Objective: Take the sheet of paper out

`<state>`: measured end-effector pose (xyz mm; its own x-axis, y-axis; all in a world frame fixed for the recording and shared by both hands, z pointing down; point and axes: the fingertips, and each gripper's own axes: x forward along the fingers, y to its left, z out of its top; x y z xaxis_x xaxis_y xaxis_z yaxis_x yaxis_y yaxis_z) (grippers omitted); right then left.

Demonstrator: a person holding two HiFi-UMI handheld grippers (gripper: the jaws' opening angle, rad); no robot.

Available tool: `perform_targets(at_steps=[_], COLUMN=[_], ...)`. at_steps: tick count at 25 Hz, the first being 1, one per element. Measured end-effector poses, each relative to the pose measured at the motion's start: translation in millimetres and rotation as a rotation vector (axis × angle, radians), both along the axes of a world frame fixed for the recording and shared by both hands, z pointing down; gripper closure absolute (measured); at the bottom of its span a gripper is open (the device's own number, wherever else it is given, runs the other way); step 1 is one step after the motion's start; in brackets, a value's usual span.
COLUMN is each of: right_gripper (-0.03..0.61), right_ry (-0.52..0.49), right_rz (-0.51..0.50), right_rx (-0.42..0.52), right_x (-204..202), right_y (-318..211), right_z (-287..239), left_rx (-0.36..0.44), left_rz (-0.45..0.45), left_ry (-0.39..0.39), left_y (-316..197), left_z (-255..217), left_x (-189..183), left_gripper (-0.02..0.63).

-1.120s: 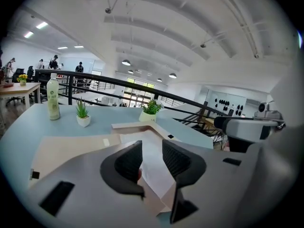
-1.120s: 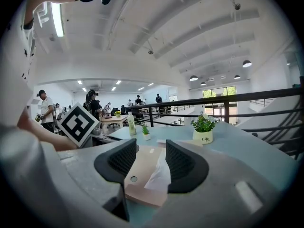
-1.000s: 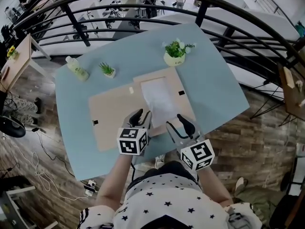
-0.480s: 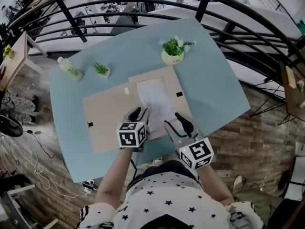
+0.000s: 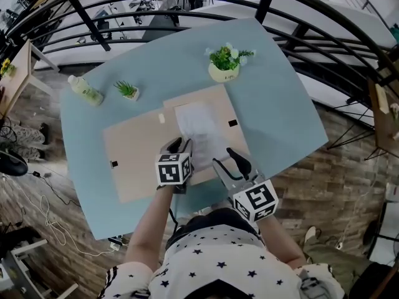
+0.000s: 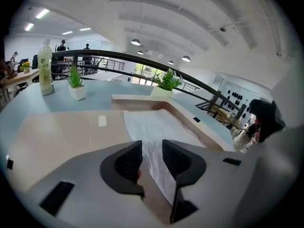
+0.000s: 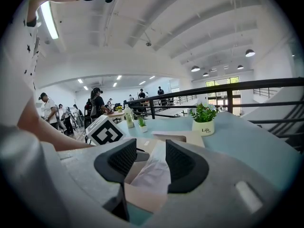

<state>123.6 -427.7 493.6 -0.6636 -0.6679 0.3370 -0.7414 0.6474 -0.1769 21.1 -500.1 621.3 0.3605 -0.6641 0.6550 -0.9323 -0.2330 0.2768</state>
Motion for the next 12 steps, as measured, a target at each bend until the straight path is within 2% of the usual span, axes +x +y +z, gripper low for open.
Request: perform_targets(at_steps=[9,12], right_gripper=[0.4,0.4], right_ry=[0.001,-0.001], right_rz=[-0.007,-0.009], right_rx=[-0.02,-0.021], right_x=[0.5,0.3], right_y=[-4.8,-6.4], right_z=[7.2,6.8], left_rx=[-0.085,-0.106], left_rz=[-0.039,-0.024], left_ry=[0.005,-0.036], left_y=[-15.1,-17.6], left_z=[20.1,26.2], left_x=[-4.6,-5.7], left_gripper=[0.486,0.485])
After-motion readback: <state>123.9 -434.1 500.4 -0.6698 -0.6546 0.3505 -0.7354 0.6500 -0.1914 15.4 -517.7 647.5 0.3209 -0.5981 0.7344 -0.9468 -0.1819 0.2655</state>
